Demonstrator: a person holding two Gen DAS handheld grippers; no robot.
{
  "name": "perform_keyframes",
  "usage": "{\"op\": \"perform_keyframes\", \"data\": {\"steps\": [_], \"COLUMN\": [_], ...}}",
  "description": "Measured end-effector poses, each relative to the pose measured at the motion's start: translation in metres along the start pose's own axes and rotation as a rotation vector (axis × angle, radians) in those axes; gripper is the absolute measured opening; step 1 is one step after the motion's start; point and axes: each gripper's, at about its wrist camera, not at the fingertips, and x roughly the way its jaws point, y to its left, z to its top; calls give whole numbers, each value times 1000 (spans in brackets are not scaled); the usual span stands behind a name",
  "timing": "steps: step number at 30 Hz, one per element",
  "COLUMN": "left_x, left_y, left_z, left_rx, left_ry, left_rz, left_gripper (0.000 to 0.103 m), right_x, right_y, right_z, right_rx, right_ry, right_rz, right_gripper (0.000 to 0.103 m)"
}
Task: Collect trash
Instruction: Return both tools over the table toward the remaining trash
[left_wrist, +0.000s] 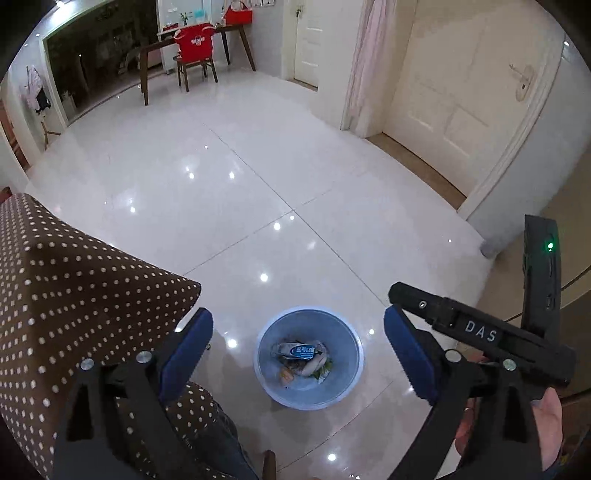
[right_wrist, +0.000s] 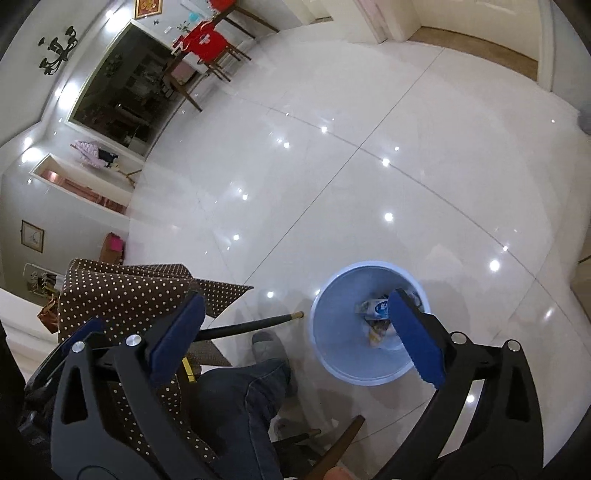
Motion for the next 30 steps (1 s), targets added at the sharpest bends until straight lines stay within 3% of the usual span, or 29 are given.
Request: {"op": "perform_keyframes", "data": {"steps": [11,20,30], "left_x": [-68,-131,-208], "left_y": [12,41,95], "left_z": [-2,-6,-30], "left_rx": [-8,-29,-68], "left_ry": [-113,-222,-366], "left_rz": [-22,-35,19], "left_gripper": [92,92,94], "right_x": [-43,-81,-112], "right_y": [43,115,209], "right_z": [5,0,-20], "right_rx": [-83,-206,-364], "right_ry": [-101,-178,-232], "right_rz": [2,44,123], "right_gripper": [97,97,97]}}
